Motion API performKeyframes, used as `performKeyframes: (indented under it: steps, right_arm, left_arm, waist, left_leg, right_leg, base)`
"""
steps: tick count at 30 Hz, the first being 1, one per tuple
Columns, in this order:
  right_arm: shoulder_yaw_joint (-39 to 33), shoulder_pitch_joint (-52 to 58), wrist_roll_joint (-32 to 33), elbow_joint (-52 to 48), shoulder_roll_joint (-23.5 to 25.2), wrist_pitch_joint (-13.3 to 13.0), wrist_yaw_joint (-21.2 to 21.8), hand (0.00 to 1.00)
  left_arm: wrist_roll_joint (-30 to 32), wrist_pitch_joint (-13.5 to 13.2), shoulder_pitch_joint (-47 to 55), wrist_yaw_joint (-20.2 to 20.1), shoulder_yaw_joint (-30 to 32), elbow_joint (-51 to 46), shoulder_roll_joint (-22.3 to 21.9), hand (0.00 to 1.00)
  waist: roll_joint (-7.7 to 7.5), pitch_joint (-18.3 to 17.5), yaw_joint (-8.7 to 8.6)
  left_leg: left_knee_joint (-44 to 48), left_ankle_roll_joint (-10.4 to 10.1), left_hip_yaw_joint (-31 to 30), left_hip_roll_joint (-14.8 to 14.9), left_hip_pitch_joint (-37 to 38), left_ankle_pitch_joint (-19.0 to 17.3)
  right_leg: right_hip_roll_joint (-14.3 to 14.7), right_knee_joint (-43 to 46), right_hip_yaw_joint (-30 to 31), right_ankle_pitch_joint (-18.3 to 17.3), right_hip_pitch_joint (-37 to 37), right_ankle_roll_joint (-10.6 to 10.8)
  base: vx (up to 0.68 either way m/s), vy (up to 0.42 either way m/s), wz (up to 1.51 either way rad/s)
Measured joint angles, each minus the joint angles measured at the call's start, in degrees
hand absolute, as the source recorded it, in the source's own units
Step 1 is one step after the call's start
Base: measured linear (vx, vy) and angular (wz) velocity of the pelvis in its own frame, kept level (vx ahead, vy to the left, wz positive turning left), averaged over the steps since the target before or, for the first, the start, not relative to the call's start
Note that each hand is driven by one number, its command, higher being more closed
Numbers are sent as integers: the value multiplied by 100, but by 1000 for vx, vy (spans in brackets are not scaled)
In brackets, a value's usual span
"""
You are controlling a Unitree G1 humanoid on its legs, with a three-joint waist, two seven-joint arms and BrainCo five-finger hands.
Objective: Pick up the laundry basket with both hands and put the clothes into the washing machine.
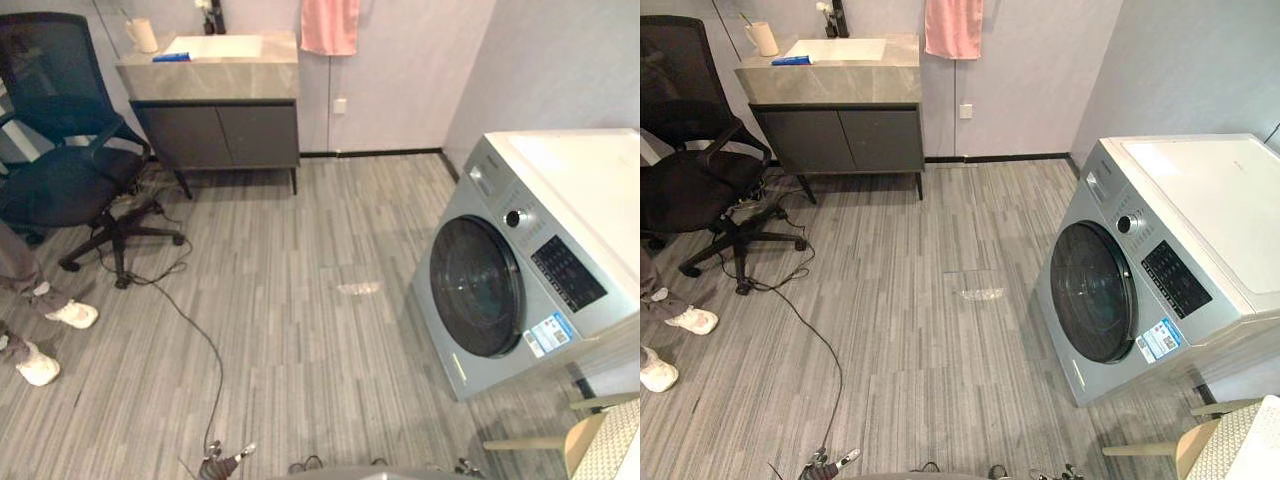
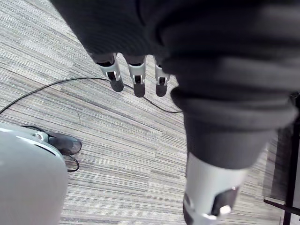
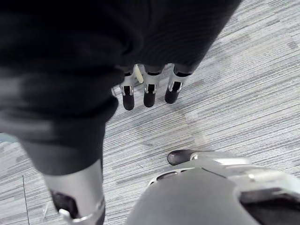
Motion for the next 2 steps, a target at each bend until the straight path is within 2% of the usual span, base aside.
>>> performKeyframes:
  steps: [2]
  right_arm:
    - [1, -16, 0, 1, -1, 0, 0, 0]
  left_arm:
    - [0, -4, 0, 1, -8, 3, 0, 0]
  waist:
    - [-10, -5, -1]
  left_leg:
    - [2, -35, 2, -7, 33, 49]
  right_leg:
    - [-3, -64, -13, 0, 95, -2]
  base:
    - [74, -20, 2]
